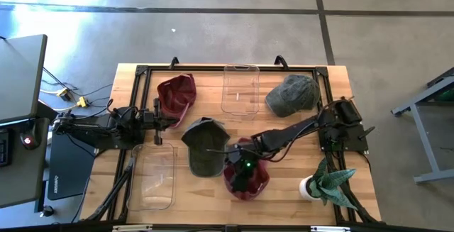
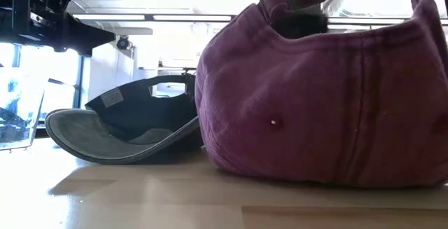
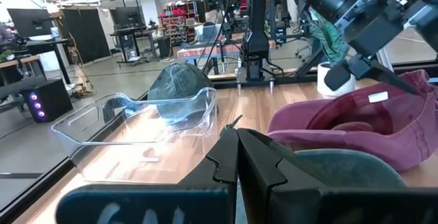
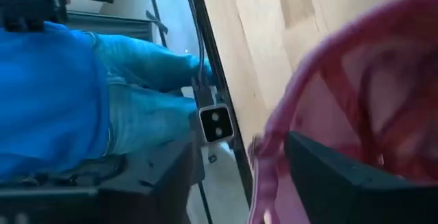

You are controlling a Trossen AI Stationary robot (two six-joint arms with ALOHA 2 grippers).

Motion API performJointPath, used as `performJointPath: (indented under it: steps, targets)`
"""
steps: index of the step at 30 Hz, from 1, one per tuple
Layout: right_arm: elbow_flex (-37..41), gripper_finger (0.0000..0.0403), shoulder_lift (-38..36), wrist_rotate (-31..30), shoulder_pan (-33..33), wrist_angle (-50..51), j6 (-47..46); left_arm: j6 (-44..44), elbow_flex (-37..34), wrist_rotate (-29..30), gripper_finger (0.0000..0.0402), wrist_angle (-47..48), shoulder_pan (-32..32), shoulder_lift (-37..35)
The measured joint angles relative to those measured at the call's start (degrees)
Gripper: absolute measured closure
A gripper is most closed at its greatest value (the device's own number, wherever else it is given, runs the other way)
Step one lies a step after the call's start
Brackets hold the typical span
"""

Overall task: Pick & Place hat
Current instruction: Put the bottom maroon cap into the top transparent bin

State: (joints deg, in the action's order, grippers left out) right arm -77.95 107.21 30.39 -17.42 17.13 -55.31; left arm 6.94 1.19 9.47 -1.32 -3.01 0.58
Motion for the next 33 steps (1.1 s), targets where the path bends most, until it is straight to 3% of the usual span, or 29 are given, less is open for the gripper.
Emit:
performJointPath:
  steps: [5,9,11,17,24,29,33]
  targets:
    - [0.00,0.0160,-0.78,-1.63,-4.00,4.01,0.21,0.00,0.00,-0.04,0.0401,0.13,-0.02,0.00]
    - [0.01,0.0182,-0.78,-9.98,-7.30,4.43,2.22,0.00,-0.01,-0.11,0.0401,0.22,-0.01,0.00]
    - [0.02,0.0218,-0.78,-13.49,-8.04,4.19,1.53,0.00,0.00,-0.11,0.0401,0.24,0.00,0.00]
    - [0.00,0.0384,-0.90,-13.02,-6.79,5.34,3.15,0.00,0.00,-0.11,0.0401,0.33,0.00,0.00]
    - [0.03,0.0393,-1.96,-15.95,1.40,22.01,11.51,-0.02,0.00,-0.13,0.0401,0.39,-0.01,0.00]
    - [0.06,0.0391,-1.52,-26.84,8.68,31.71,19.96,-1.61,0.00,-0.13,0.0401,0.44,-0.01,0.00]
    - [2.88,0.0398,-1.57,-29.06,13.07,29.33,26.16,-2.93,0.00,-0.13,0.0401,0.46,-0.02,0.00]
